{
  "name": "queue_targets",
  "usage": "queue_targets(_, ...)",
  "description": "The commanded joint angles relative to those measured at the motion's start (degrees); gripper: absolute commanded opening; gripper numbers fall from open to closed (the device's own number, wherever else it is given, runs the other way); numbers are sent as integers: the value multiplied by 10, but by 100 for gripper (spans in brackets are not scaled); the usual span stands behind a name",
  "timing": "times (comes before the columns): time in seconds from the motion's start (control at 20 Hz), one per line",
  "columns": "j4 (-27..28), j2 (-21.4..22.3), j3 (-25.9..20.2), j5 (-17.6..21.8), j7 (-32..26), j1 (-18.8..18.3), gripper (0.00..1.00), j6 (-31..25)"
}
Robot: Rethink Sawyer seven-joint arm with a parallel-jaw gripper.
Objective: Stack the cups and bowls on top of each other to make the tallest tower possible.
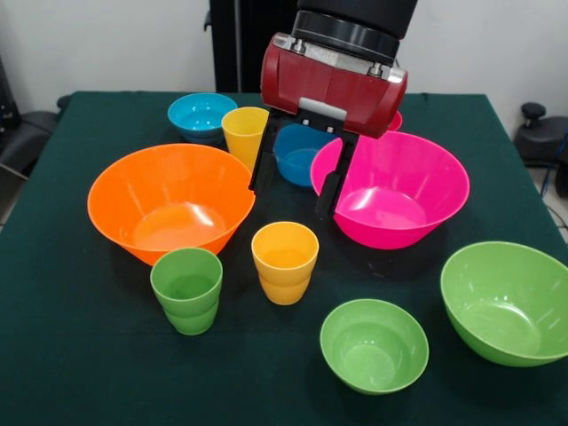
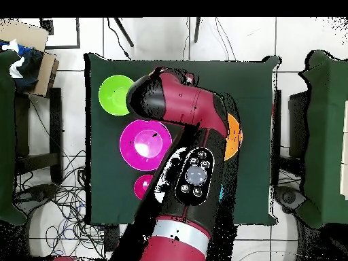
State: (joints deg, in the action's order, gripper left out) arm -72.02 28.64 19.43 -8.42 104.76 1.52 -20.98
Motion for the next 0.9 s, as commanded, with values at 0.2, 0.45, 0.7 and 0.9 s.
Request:
queue_targets(0.2, -37, -35, -76, -6, 93, -5, 100, 36)
queue_targets(0.45, -26, -47, -74, -14, 99, -2, 100, 44)
queue_targets(0.7, -23, -53, -74, -22, 101, -1, 100, 47)
queue_targets(0.9, -24, -56, -70, -28, 103, 3, 100, 57)
